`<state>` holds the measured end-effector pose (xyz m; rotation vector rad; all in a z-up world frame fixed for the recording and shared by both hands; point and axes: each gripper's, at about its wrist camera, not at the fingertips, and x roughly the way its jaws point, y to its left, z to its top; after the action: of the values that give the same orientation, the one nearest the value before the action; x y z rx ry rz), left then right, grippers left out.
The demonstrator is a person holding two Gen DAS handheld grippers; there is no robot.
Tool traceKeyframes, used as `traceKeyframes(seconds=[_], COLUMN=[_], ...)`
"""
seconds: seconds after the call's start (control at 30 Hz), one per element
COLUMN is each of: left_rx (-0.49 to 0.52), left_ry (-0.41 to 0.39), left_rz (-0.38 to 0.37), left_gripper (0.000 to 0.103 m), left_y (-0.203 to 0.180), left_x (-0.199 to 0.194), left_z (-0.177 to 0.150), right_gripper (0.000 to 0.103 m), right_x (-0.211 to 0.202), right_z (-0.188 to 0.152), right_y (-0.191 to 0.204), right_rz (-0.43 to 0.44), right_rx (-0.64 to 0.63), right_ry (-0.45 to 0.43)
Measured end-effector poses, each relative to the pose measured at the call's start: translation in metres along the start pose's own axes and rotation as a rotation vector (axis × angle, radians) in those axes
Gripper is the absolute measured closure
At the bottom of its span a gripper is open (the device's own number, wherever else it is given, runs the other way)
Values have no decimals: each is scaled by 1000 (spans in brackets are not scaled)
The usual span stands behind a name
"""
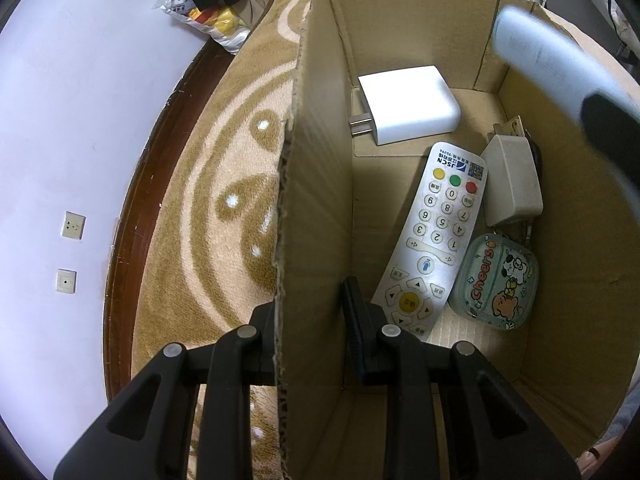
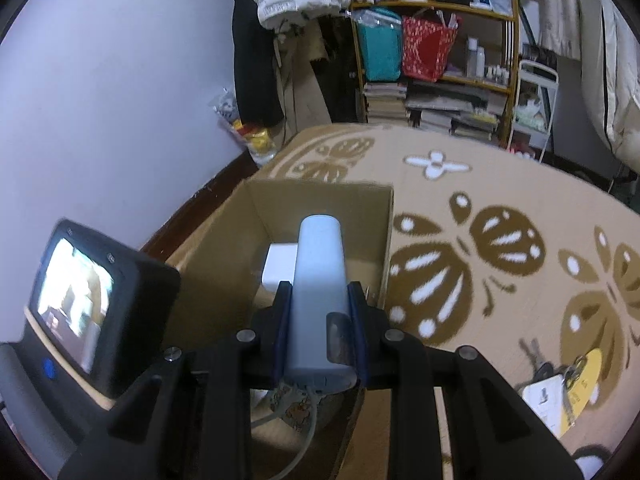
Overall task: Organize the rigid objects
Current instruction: 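Carry the blue device into the box and stand it upright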
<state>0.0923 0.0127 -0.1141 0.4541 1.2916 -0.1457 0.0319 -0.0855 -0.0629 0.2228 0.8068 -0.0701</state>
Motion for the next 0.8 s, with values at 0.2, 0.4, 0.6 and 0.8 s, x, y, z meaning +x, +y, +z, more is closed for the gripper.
traceKeyframes(seconds=[0.2, 0.4, 0.6, 0.8], left_rx=[-3, -5, -7, -11], left_ry=[0, 0, 1, 0], left_rz=[-5, -10, -14, -13], left_gripper=[78, 78, 78, 78], left_y=[1, 3, 4, 5], left_x=[1, 2, 2, 1], left_z=[-1, -2, -1, -2], right_gripper=[75, 75, 75, 77], right_x=[9, 14, 14, 9], right_z=[-5, -5, -2, 2], right_y=[4, 8, 5, -1], right_rz=[5, -20, -7, 17], right_rx=[-24, -46, -34, 0], right_ry=[21, 12, -2, -12])
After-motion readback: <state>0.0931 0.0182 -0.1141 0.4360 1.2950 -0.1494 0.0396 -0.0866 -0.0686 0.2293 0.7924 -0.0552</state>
